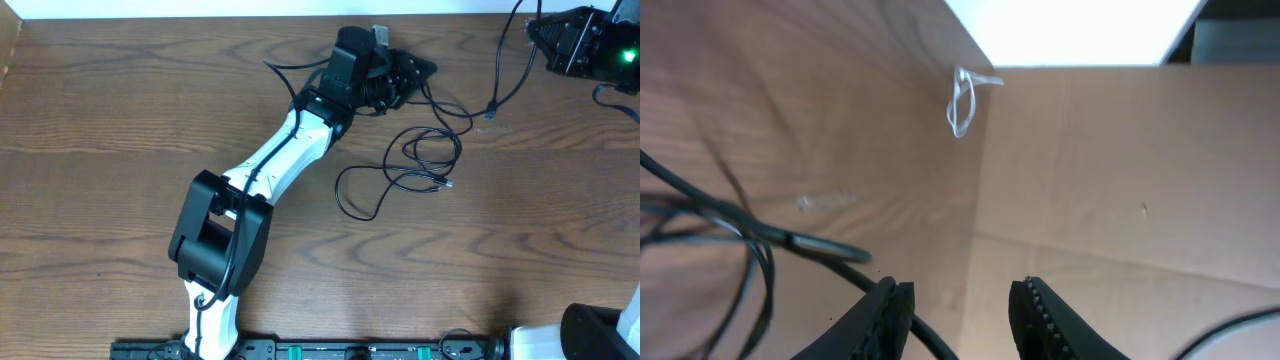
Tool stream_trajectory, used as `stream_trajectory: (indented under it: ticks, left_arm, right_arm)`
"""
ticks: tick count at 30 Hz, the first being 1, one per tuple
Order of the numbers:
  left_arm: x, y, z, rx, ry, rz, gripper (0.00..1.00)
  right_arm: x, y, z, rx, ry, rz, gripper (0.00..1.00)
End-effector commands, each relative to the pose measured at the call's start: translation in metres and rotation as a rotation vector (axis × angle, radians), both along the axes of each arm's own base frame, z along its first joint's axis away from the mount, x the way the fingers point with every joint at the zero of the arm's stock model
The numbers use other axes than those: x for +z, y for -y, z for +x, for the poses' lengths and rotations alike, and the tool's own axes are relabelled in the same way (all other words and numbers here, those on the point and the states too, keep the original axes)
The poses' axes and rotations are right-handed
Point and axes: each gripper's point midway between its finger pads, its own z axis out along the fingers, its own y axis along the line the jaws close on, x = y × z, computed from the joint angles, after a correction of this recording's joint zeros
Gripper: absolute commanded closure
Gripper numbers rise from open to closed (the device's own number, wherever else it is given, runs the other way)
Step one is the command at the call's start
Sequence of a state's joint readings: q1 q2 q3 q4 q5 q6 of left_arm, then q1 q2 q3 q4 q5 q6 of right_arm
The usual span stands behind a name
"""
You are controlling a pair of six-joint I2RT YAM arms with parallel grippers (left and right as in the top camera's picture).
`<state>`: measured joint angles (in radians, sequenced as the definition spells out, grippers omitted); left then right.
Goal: Untangle cables
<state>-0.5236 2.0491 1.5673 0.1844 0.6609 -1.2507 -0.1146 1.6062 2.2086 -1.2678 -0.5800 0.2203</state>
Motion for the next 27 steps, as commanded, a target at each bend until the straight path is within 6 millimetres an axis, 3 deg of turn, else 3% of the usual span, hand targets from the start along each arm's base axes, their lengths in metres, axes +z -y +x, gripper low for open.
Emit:
stream_trajectory:
  ticks: [1,13,24,25,27]
  left_arm:
    - [0.009,-0.001,-0.011,-0.091,-0.041,-0.057,0.62]
    - [0.022,-0.006,-0.041,-0.297,-0.142,-0.155,0.61]
    - [0.025,-0.004,-0.05,-0.316,-0.265,-0.193,0.59]
    - [0.025,-0.004,-0.05,-0.317,-0.264,-0.193,0.59]
    - [0.025,-0.004,-0.05,-0.32,-0.251,-0.19,0.72]
  right_arm:
    - [0.001,-0.003,-0.001,0.021,0.01,-0.011,0.99]
    - [0.003,-0.011,-0.003,0.074,0.036,-0.026,0.99]
    - [0.007,-0.044,-0.003,0.144,0.076,-0.062,0.99]
    - [0.006,-0.044,-0.002,0.14,0.076,-0.069,0.99]
    - [0.006,-0.044,-0.002,0.139,0.076,-0.069,0.99]
